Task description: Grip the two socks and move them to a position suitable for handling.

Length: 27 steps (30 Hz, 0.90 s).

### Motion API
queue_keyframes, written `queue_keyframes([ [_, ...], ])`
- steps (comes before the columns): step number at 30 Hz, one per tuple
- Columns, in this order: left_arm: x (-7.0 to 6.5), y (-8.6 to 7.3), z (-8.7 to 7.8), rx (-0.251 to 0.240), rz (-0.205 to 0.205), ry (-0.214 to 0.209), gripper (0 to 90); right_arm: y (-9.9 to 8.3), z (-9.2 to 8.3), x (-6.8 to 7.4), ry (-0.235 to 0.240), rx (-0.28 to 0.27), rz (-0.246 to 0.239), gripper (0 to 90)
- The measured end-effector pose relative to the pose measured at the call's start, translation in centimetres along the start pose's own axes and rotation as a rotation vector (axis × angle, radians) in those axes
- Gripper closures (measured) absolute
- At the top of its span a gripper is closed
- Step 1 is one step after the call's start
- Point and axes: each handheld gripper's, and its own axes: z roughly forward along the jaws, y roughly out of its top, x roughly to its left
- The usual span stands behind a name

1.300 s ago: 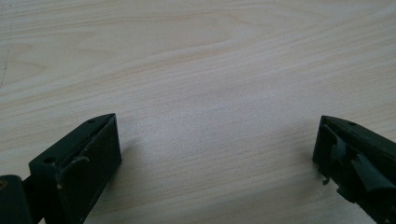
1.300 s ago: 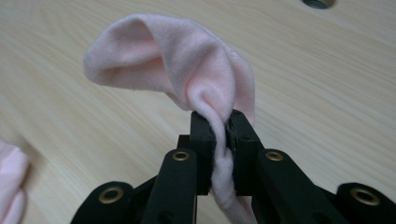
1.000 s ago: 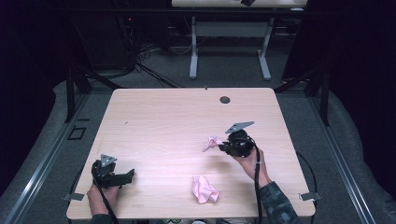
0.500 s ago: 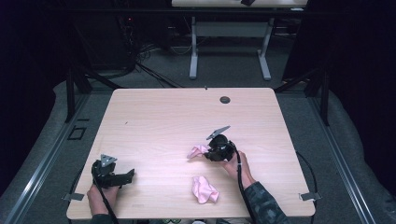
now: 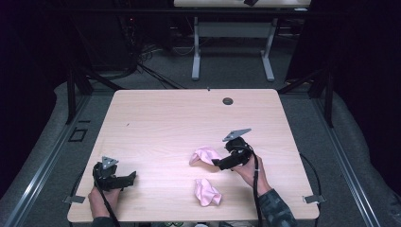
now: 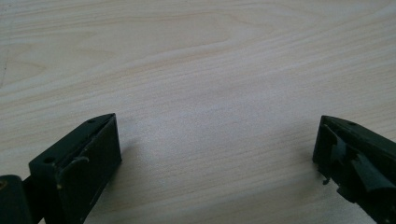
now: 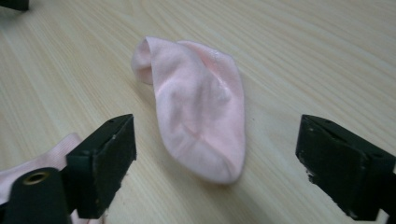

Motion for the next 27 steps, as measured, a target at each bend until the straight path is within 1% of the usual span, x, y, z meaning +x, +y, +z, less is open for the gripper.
queue_keyframes([
  [3, 0.0, 0.0, 0.0, 0.001, 0.0, 0.001, 0.6, -0.9, -1.5, -0.2, -0.01, -0.032, 0.015, 5.9],
  [4, 0.0, 0.0, 0.0, 0.002, 0.0, 0.002, 0.6, -1.6, -2.4, -0.4, -0.02, -0.05, 0.021, 4.9],
  [6, 0.0, 0.0, 0.0, 0.002, -0.001, 0.003, 0.6, -1.9, -2.7, -0.4, -0.023, -0.051, 0.025, 4.8],
  [10, 0.0, 0.0, 0.0, 0.001, -0.003, 0.004, 0.4, -3.6, -4.3, -0.8, -0.045, -0.072, 0.043, 4.5],
  [11, 0.0, 0.0, 0.0, 0.002, -0.003, 0.003, 0.0, -4.1, -4.8, -0.9, -0.054, -0.088, 0.057, 4.5],
  [13, 0.0, 0.1, -0.1, 0.02, -0.012, 0.011, 0.0, -4.5, -5.3, -1.0, -0.056, -0.093, 0.06, 4.4],
  [14, 0.0, 0.2, -0.2, 0.029, -0.025, 0.024, 0.0, -4.8, -5.6, -1.0, -0.06, -0.103, 0.07, 4.3],
  [15, 0.0, 0.2, -0.3, 0.027, -0.033, 0.011, 0.0, -5.1, -5.8, -1.0, -0.058, -0.113, 0.076, 4.2],
  [16, 0.0, 0.2, -0.3, 0.021, -0.043, 0.002, 0.0, -5.3, -6.1, -0.9, -0.063, -0.111, 0.08, 4.2],
  [17, -0.2, 0.3, -0.5, 0.014, -0.045, 0.004, 0.0, -5.6, -6.3, -0.8, -0.065, -0.115, 0.077, 4.2],
  [19, -0.7, 0.5, -1.0, 0.01, -0.039, -0.012, 0.0, -6.2, -6.7, -0.6, -0.069, -0.119, 0.076, 4.3],
  [20, -1.0, 0.7, -1.3, -0.001, -0.039, -0.013, 0.0, -6.6, -6.9, -0.5, -0.069, -0.119, 0.084, 4.3],
  [23, -2.4, 1.4, -2.2, -0.04, -0.042, -0.054, 0.0, -7.1, -7.0, -0.2, -0.066, -0.118, 0.094, 4.3],
  [24, -2.9, 1.6, -2.3, -0.041, -0.036, -0.064, 0.1, -7.2, -7.2, -0.1, -0.068, -0.104, 0.086, 4.3],
  [25, -3.5, 1.9, -2.4, -0.041, -0.025, -0.083, 0.1, -7.3, -7.2, 0.1, -0.066, -0.107, 0.087, 4.4],
  [27, -4.9, 2.4, -2.7, -0.053, 0.002, -0.107, 0.1, -7.7, -7.2, 0.7, -0.069, -0.097, 0.078, 4.4],
])
